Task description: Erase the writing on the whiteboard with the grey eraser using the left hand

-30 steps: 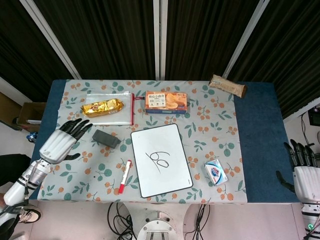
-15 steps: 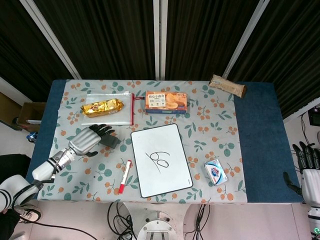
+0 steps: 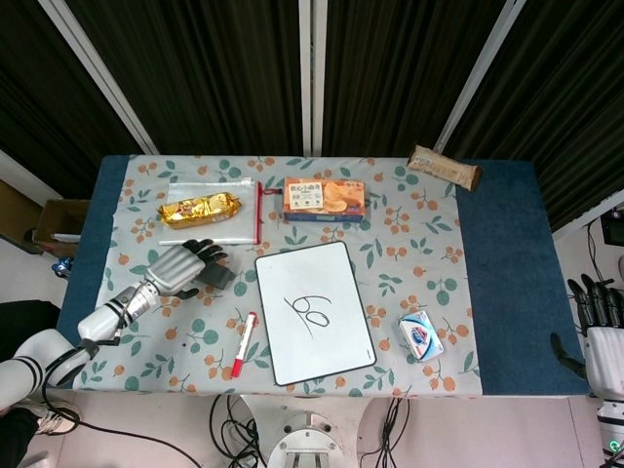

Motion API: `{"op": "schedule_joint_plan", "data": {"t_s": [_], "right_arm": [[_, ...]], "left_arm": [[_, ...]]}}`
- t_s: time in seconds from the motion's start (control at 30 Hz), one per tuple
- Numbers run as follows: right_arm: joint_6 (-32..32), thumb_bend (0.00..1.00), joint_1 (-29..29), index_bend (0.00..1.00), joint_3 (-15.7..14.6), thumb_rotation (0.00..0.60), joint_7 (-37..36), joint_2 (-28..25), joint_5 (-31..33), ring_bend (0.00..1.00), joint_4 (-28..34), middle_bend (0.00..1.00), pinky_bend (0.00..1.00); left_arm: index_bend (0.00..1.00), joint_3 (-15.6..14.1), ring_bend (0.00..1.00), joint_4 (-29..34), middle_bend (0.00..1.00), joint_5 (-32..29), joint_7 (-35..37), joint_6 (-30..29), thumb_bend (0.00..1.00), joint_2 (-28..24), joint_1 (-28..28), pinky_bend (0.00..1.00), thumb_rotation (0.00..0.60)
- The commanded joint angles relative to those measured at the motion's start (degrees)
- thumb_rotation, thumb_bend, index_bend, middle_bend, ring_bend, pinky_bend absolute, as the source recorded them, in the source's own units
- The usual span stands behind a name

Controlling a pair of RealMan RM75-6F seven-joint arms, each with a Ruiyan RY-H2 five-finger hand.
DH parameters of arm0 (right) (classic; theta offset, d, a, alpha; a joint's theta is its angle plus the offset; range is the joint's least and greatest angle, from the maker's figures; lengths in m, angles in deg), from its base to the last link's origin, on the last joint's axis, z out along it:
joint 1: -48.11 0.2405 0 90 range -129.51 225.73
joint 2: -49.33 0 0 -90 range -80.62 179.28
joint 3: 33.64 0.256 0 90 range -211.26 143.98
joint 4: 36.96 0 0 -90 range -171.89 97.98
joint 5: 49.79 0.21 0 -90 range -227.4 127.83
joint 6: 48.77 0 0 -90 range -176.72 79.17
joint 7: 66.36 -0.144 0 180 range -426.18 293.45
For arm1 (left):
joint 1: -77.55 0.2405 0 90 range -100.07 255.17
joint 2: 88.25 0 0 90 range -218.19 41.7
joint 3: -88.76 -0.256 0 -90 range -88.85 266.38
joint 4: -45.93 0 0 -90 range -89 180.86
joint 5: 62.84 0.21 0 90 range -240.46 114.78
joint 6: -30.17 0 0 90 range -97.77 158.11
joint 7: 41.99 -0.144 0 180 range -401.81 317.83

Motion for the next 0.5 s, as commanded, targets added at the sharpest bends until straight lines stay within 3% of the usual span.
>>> {"op": "schedule_joint_plan", "data": {"t_s": [0.03,0.27,0.5], "right_arm": [[0.0,0.26,-0.1,0.00,0.2,0.600,0.0,-0.3,0.3,0.00,0.5,0.00,0.00],[-1.5,0.27,0.2,0.00,-0.2,0.600,-0.4,-0.3,0.6,0.00,-0.4,0.00,0.00],[-1.0,0.28,0.3,0.00,0.1,0.600,-1.9,0.1,0.2,0.00,-1.5,0.00,0.00]], "left_arm": [[0.17,-0.1,0.10,-1.1,0.15,-0.6,0.8,-0.2,0.27,1.0,-0.4,0.24,0.600],[0.27,-0.9,0.14,-2.4,0.20,-1.5,1.0,0.4,0.29,1.7,-1.1,0.31,0.600],[0.28,-1.1,0.15,-2.4,0.21,-2.5,0.4,0.6,0.31,1.7,-1.5,0.31,0.600]]}}
